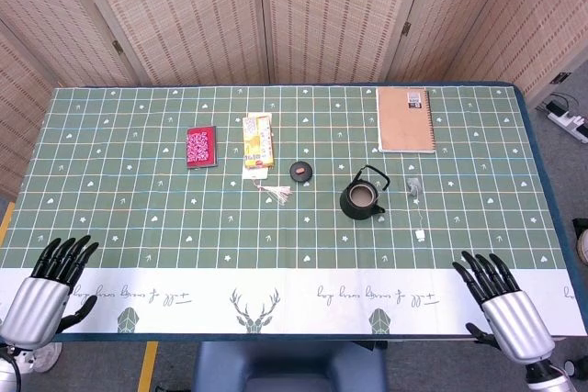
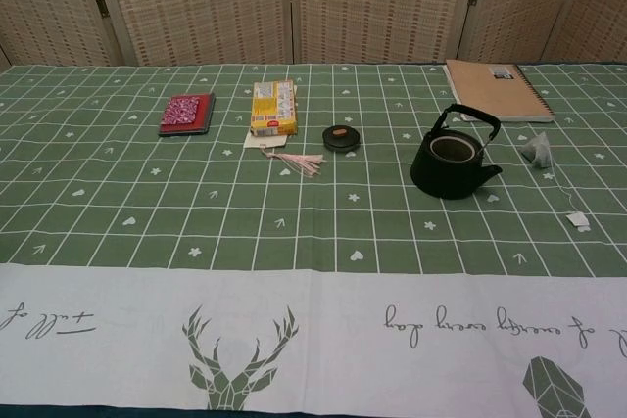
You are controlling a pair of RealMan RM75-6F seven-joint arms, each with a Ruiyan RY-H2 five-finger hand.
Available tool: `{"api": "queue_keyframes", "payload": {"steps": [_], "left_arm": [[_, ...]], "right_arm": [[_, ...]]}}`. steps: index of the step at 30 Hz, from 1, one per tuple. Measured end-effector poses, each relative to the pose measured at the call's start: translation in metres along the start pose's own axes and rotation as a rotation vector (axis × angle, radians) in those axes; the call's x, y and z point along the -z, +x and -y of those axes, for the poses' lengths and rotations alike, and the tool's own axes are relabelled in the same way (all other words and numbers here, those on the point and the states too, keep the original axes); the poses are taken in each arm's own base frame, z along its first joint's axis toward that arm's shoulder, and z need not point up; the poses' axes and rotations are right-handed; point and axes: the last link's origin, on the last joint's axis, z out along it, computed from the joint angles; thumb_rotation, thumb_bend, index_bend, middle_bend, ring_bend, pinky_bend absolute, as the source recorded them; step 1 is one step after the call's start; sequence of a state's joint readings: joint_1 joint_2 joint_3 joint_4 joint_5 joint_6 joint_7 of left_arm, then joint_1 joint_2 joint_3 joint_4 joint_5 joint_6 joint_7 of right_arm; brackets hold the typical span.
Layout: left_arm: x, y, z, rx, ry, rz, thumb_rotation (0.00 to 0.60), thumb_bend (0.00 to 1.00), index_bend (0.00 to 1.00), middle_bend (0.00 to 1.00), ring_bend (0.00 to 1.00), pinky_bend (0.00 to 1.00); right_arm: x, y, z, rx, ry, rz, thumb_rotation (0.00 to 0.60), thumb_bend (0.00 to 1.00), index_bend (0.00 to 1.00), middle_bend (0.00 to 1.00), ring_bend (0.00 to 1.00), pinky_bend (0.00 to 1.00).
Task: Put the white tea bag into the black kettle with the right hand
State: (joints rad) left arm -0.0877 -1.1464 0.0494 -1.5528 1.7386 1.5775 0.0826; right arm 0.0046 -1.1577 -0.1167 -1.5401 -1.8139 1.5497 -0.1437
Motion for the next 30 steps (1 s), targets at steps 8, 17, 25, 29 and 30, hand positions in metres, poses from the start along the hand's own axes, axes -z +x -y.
{"api": "queue_keyframes", "payload": {"steps": [8, 17, 25, 29, 30], "left_arm": [[0.000, 0.001, 0.000, 0.000, -0.002, -0.005, 0.600, 0.28, 0.00, 0.00, 0.03, 0.03], [-0.002, 0.003, 0.004, 0.014, 0.009, -0.008, 0.600, 0.28, 0.00, 0.00, 0.03, 0.04], [-0.001, 0.005, 0.004, 0.022, 0.001, -0.008, 0.600, 0.28, 0.00, 0.00, 0.03, 0.03], [-0.001, 0.004, 0.004, 0.026, 0.001, -0.004, 0.600, 0.28, 0.00, 0.00, 0.03, 0.03], [-0.001, 0.004, 0.004, 0.027, -0.001, -0.004, 0.600, 0.28, 0.00, 0.00, 0.03, 0.03]], "right_arm": [[-0.003, 0.001, -0.001, 0.001, -0.006, -0.020, 0.600, 0.07, 0.00, 0.00, 0.00, 0.00], [-0.022, 0.000, -0.005, 0.010, 0.034, -0.107, 0.600, 0.08, 0.12, 0.00, 0.00, 0.00], [-0.053, -0.009, -0.018, 0.015, 0.023, -0.118, 0.600, 0.09, 0.29, 0.00, 0.00, 0.00], [-0.067, -0.017, -0.023, 0.029, 0.028, -0.121, 0.600, 0.11, 0.37, 0.00, 0.00, 0.00], [-0.071, -0.020, -0.025, 0.039, 0.030, -0.121, 0.600, 0.12, 0.38, 0.00, 0.00, 0.00]]}}
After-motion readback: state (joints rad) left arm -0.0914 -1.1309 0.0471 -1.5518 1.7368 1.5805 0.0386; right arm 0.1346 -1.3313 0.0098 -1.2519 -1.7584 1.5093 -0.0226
